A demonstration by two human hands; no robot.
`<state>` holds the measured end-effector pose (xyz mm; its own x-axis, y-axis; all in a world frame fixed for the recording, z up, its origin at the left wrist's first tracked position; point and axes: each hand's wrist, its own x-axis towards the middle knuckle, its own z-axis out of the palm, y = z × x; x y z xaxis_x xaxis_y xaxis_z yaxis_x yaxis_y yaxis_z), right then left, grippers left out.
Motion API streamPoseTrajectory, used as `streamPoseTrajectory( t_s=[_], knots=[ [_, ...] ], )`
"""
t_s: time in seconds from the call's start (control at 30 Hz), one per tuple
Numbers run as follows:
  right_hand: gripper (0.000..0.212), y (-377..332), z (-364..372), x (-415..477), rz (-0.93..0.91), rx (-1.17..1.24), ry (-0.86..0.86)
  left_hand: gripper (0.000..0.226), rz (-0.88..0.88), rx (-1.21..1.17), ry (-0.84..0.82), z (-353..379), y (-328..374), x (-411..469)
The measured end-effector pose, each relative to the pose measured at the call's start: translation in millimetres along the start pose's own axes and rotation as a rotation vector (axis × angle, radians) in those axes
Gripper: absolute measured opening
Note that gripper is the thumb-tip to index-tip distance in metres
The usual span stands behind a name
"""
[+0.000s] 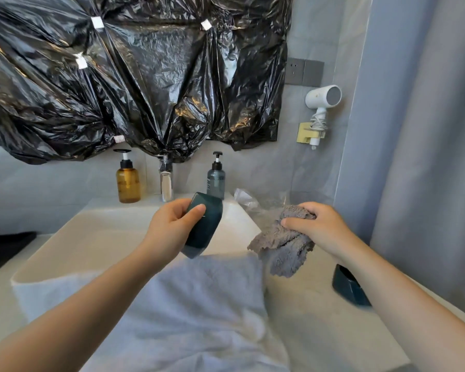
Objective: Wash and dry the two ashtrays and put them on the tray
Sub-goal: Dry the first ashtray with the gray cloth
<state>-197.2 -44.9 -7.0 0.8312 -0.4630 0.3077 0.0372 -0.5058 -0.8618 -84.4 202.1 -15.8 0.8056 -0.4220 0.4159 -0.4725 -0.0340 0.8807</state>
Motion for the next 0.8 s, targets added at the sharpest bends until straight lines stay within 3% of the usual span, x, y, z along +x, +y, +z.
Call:
streamPoseTrajectory(
  t_s=[0.13, 0.47, 0.53, 0.6, 0.67, 0.73, 0.8],
  knots=[
    [0.016, 26.8, -14.4, -34.7, 0.075, -0.053, -0.031, 0.049, 0.009, 0.012, -0.003, 20.9, 6.9, -39.9],
    [0.015, 100.8, -2.0, -87.0, 0.183, -0.183, 0.003, 0.051, -0.050, 0.054, -0.032, 55.7, -8.2, -102.0],
    [0.025, 107.2, 4.6, -91.2, 0.188, -0.173, 0.015, 0.050, -0.052, 0.063, -0.043, 57.0, -9.4, -107.4],
    [0.051, 106.7, 10.2, -94.1, 0.214, -0.201, -0.037, 0.039, -0.046, 0.076, -0.053, 56.9, -10.6, -112.1],
    [0.067, 102.1, 14.9, -94.9, 0.250, -0.292, -0.137, 0.031, -0.025, 0.133, -0.063, 54.5, -11.7, -116.2],
    [0.059, 92.8, 19.1, -93.7, 0.216, -0.413, -0.209, 0.030, 0.039, 0.267, -0.112, 50.4, -12.7, -118.7],
    [0.045, 76.1, 25.1, -94.6, 0.161, -0.354, -0.237, 0.033, 0.171, 0.527, -0.191, 45.0, -13.1, -120.6]
  ],
)
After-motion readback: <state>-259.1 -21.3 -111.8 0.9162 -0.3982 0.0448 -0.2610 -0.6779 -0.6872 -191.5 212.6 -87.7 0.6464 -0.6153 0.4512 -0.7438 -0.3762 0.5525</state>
